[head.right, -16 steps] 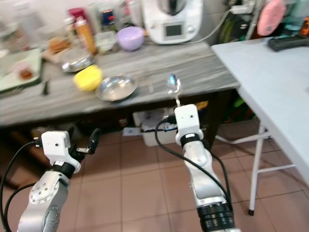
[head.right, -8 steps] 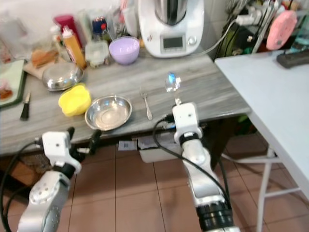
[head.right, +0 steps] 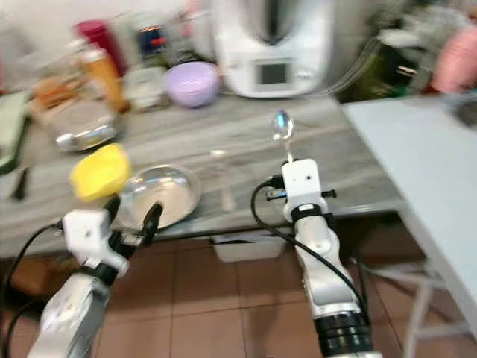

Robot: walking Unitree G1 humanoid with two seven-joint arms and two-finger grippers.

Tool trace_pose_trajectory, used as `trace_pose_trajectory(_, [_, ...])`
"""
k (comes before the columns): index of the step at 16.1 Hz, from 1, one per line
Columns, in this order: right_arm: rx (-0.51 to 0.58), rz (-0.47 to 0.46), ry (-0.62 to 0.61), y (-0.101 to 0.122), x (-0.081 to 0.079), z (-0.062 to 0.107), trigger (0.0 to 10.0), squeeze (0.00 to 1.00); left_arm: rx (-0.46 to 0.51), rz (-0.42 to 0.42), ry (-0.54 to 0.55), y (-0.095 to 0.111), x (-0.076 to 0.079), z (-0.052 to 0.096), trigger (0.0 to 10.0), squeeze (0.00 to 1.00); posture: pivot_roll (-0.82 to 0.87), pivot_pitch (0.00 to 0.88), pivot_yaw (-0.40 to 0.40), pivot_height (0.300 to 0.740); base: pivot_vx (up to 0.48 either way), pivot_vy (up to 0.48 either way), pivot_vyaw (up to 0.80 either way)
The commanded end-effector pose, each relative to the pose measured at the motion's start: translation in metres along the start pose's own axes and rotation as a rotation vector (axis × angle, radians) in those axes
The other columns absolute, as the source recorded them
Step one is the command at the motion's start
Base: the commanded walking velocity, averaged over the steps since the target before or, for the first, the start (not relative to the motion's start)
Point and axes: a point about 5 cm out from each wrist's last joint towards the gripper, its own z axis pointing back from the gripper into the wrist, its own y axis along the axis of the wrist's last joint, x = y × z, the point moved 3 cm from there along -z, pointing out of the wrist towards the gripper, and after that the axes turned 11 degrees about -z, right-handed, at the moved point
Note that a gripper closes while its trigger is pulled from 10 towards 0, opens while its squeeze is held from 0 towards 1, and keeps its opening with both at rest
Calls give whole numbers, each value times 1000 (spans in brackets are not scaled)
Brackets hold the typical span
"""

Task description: Setting the table

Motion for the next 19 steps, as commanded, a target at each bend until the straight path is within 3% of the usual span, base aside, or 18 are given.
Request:
trace_pose_trajectory(1, [21,-4,26,6,-6,1,10000,0,13,4,-13,4,-1,5,10000,0,-73,91,82,740,0,0,0])
trace_pose_trajectory(3, [20,-6,27,5,-6,1,10000,0,5,-5,-59,4,2,11,10000,0,-73,93,81,740,0,0,0])
trace_pose_trajectory(6, [-20,-47,41,2,-6,-2,10000,0,-17,-5,-254,5,15,19,10000,0,-71,96,82,740,0,0,0])
trace_pose_trajectory(10, [-164,-116,0,-18,2,-5,10000,0,-23,-14,-305,7,14,20,10000,0,-73,101,89,740,0,0,0])
trace_pose_trajectory(13, [-227,-89,23,-27,3,-8,10000,0,-35,-3,-383,6,19,22,10000,0,-74,106,87,740,0,0,0])
trace_pose_trajectory(19, [-311,-110,44,-35,-1,-25,10000,0,-44,3,-397,3,20,25,10000,0,-70,118,87,740,0,0,0])
